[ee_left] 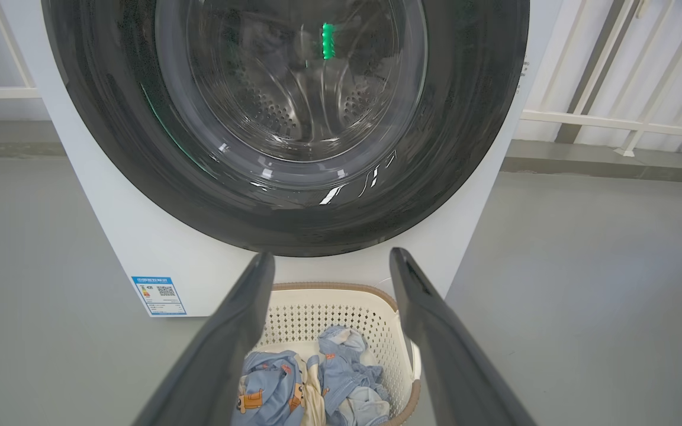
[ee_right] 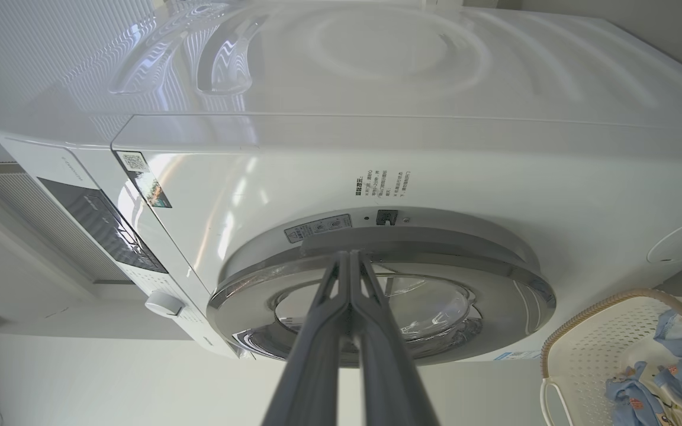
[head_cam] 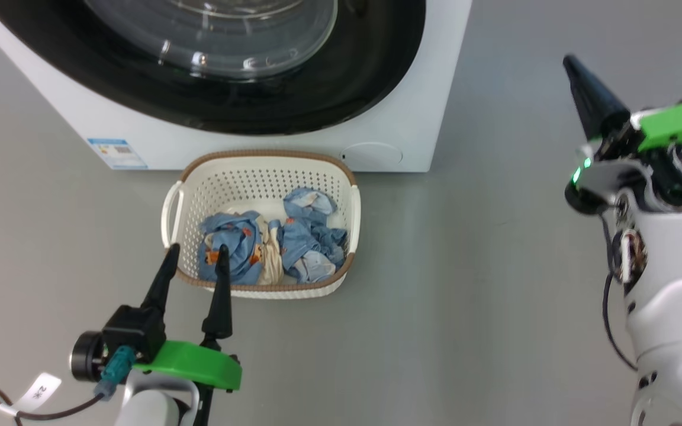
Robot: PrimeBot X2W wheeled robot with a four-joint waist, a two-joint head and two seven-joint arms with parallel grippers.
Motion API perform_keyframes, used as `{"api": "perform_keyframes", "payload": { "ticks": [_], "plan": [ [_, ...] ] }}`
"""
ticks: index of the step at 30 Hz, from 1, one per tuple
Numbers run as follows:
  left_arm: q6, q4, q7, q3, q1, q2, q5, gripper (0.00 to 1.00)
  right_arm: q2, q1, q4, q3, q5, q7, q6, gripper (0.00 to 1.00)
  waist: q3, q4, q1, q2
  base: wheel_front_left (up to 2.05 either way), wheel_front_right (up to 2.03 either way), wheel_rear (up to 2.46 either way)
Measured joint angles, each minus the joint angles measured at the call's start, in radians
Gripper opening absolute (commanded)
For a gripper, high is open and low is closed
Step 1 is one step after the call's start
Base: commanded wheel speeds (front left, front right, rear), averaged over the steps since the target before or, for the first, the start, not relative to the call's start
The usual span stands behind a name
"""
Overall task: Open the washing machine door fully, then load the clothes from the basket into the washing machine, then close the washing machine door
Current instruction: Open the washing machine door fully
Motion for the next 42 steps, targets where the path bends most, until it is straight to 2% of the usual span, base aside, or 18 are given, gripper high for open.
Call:
{"api": "perform_keyframes", "payload": {
  "ticks": [6, 14, 24, 33, 42],
  "plan": [
    [0.009, -0.016, -0.002, -0.038, -0.038, -0.002, -0.021, 1.00, -0.030, -0.147, 0.066, 0.025, -0.005, 0.060, 0.000, 0.00, 0.055, 0.031, 0.0000, 0.0000, 0.00, 0.00, 0.00],
    [0.018, -0.034, -0.003, -0.083, -0.089, -0.003, -0.036, 1.00, -0.080, -0.296, 0.153, 0.049, -0.029, 0.087, 0.000, 0.00, 0.123, 0.072, 0.0000, 0.0000, 0.00, 0.00, 0.00],
    [0.035, -0.065, -0.003, -0.134, -0.143, -0.005, -0.062, 1.00, -0.132, -0.507, 0.281, 0.101, -0.121, 0.114, 0.000, 0.00, 0.218, 0.134, 0.0000, 0.0000, 0.00, 0.00, 0.00],
    [0.053, -0.085, -0.003, -0.165, -0.189, -0.006, -0.095, 1.00, -0.141, -0.661, 0.365, 0.151, -0.191, 0.122, 0.000, 0.00, 0.291, 0.184, 0.0000, 0.0000, 0.00, 0.00, 0.00],
    [0.062, -0.094, -0.003, -0.172, -0.210, -0.007, -0.105, 1.00, -0.144, -0.733, 0.422, 0.180, -0.222, 0.123, 0.000, 0.00, 0.335, 0.212, 0.0000, 0.0000, 0.00, 0.00, 0.00]
  ]
}}
